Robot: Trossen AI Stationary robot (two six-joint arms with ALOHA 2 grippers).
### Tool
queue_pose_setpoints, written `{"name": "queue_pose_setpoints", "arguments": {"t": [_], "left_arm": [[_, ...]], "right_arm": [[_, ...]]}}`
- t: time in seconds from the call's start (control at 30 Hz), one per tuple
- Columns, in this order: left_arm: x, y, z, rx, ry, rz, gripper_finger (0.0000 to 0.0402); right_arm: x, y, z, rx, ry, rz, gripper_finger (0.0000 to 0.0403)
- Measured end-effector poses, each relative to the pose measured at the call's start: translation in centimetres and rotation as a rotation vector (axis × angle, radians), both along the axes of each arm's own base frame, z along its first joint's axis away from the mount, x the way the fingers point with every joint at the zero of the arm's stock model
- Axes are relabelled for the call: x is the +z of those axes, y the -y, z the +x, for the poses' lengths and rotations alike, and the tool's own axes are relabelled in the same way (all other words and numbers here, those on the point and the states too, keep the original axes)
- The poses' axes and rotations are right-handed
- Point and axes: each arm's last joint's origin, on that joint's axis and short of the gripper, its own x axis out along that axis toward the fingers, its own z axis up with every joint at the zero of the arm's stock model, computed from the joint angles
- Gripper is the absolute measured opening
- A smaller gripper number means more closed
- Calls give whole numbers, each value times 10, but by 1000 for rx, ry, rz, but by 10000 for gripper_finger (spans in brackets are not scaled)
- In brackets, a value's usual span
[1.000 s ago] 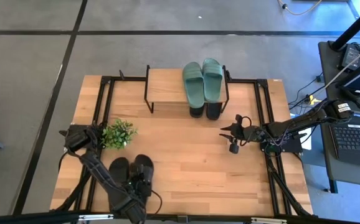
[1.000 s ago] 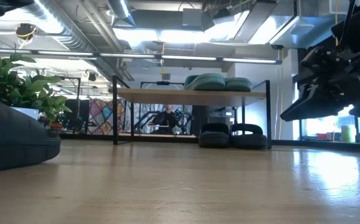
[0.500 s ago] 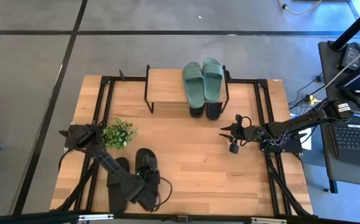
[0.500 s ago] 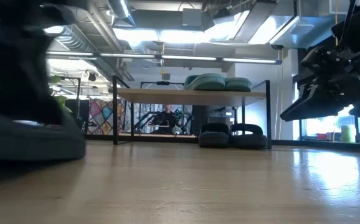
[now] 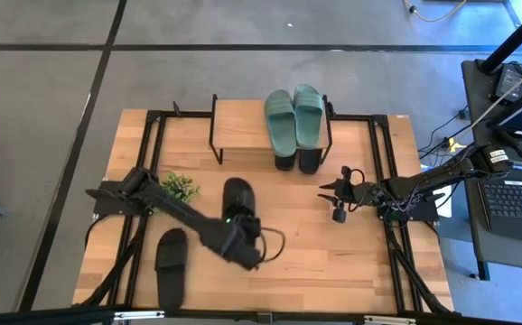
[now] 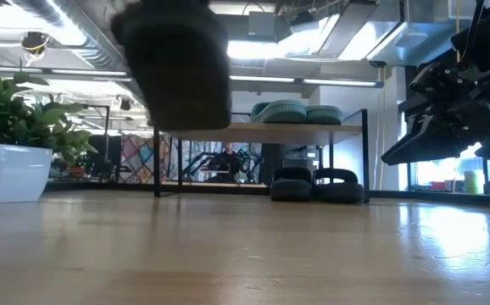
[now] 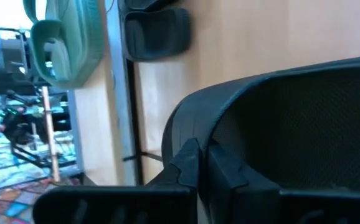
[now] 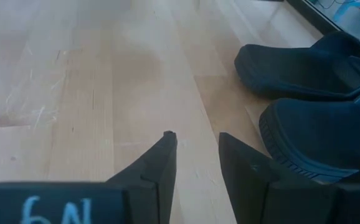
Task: Pick and place slides into the shelf
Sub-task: Put the black slide under the shelf
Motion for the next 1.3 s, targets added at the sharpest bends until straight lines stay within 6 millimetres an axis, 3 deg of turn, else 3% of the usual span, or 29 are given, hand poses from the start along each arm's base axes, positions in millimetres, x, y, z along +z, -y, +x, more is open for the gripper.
{"name": "queue_pose_setpoints", "arguments": {"t": [0.13,0.27,0.47,0.6,0.83,1.3], "left_arm": [[10,-26,8,10,-24,27,2],[25,-49,3,21,27,14,2],[37,-72,-9,-110,167,-116,2],[20,-92,-15,-121,214,-118,2],[-32,-114,-14,-82,181,-88,2],[-75,-145,19,-128,115,-7,2]], "right_arm": [[0,0,0,0,-1,0,122],[0,0,0,0,-6,-1,122],[0,0,0,2,-2,-2,122],[0,0,0,1,-4,-2,122],[-1,0,0,2,-8,-3,122],[-1,0,0,-48,20,88,122]]}}
